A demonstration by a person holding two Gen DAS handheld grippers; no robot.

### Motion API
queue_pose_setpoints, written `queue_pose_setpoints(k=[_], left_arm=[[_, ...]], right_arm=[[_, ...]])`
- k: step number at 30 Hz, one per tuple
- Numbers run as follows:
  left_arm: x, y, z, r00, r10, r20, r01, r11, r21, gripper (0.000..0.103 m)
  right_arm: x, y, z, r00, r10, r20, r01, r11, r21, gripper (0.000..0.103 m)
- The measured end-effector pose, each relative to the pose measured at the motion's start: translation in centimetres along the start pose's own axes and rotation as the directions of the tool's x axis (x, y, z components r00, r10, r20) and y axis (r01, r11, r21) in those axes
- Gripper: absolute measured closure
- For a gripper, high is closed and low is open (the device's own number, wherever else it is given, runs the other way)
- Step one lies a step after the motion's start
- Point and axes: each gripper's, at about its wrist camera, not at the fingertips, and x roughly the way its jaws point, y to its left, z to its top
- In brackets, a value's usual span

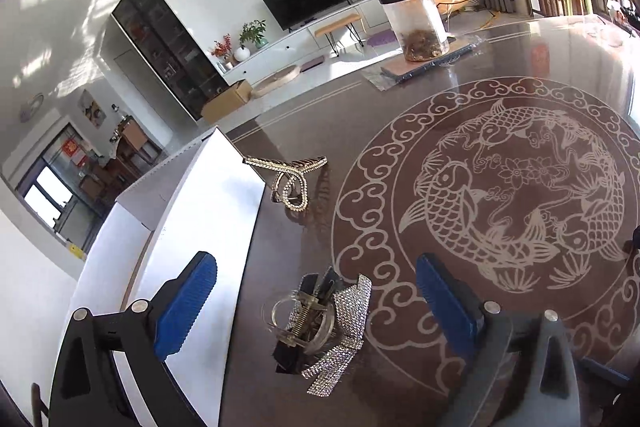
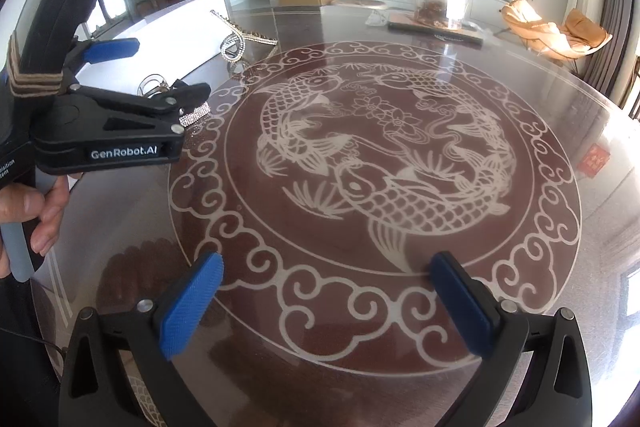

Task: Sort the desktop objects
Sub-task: 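Grasp the clear claw clip and rhinestone bow clip with the left tool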

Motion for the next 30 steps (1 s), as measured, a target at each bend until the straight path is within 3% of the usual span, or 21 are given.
queue_pose_setpoints(k=[4,6,9,12,13,15,16,24,30], left_arm=[[3.3,2.0,-0.5,0.981,-0.159,-0.115,0.148,0.984,-0.101,0.001],[4.1,2.0,-1.7,0.975,-0.175,-0.140,0.157,0.979,-0.127,0.001],[5.0,1.2,-3.1,0.975,-0.157,-0.159,0.143,0.985,-0.095,0.000],[5.1,1.6,-3.4,0.978,-0.163,-0.127,0.150,0.983,-0.108,0.002],[5.1,1.8,-3.5,0.978,-0.173,-0.115,0.159,0.980,-0.120,0.008],[4.9,2.2,-3.9,0.974,-0.204,-0.102,0.189,0.971,-0.147,0.047],[4.7,2.3,-4.0,0.972,-0.209,-0.104,0.191,0.969,-0.157,0.050],[0.5,2.5,-8.3,0.979,-0.166,-0.118,0.137,0.966,-0.220,0.051],[-0.7,3.3,-10.2,0.980,-0.158,-0.117,0.118,0.948,-0.296,0.051]], right_arm=[[0.0,0.0,0.0,1.000,-0.002,-0.001,0.002,1.000,-0.002,0.000],[0.0,0.0,0.0,1.000,-0.002,-0.001,0.002,1.000,-0.002,0.000],[0.0,0.0,0.0,1.000,-0.004,-0.002,0.004,1.000,-0.003,0.000],[0.0,0.0,0.0,1.000,-0.007,-0.003,0.007,1.000,-0.006,0.000],[0.0,0.0,0.1,1.000,-0.007,-0.003,0.007,1.000,-0.005,0.000],[0.0,0.0,0.0,1.000,-0.007,-0.003,0.007,1.000,-0.005,0.000],[0.0,0.0,0.1,1.000,-0.007,-0.003,0.007,1.000,-0.005,0.000],[0.0,0.1,0.1,1.000,-0.012,-0.005,0.012,1.000,-0.009,0.000],[0.1,0.2,0.1,1.000,-0.023,-0.009,0.023,1.000,-0.017,0.000]])
